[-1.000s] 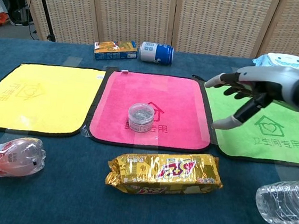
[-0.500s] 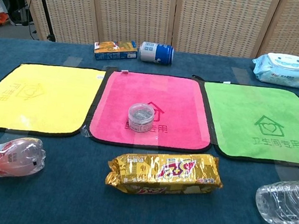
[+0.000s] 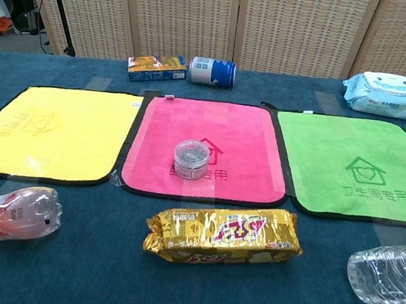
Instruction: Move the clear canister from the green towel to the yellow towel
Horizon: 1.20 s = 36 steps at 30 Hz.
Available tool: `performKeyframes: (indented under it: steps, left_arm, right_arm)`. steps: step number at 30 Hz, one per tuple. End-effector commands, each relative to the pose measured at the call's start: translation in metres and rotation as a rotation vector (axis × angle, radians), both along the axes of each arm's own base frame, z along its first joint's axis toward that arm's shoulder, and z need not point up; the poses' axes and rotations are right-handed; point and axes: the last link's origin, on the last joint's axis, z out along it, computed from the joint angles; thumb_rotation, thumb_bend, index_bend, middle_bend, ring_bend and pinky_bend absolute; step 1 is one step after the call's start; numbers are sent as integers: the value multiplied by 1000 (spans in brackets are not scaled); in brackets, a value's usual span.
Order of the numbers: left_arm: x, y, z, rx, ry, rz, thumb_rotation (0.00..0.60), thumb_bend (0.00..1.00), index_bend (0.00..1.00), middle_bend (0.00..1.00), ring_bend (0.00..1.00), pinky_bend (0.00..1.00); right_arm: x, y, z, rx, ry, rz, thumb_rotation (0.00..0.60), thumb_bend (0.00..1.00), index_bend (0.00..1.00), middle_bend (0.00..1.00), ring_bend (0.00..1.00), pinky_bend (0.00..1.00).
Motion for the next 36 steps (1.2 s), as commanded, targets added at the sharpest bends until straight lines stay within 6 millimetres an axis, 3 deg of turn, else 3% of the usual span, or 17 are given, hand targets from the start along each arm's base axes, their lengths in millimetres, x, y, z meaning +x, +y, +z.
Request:
performKeyframes:
  steps: [1,10,15,19,29,36]
  left_arm:
    - [21,23,15,-80,68,20,600,108,0,0,0,0]
    - [58,75,26,-152,199,-49,600,111,0,0,0,0]
    - [77,96,20,-168,289,-96,600,136,0,0,0,0]
    - [92,115,5,-210,349,-131,600,277,0,0,0,0]
    - [124,157,-49,-249,478,-177,600,450,0,0,0,0]
    - [149,167,-81,-240,538,-235,600,630,0,0,0,0]
  right_arm:
    - [0,0,2,-3,-7,4,600,311,89,7,0,14]
    - [-2,-1,4,0,-29,-10,600,311,89,9,0,14]
    - [-3,-3,4,5,-39,-18,600,311,89,9,0,14]
    - [-6,-6,7,-2,-62,-34,600,311,89,9,0,14]
    - [-12,-11,11,1,-104,-67,600,311,89,9,0,14]
    - [-17,-15,11,2,-118,-91,600,311,89,10,0,14]
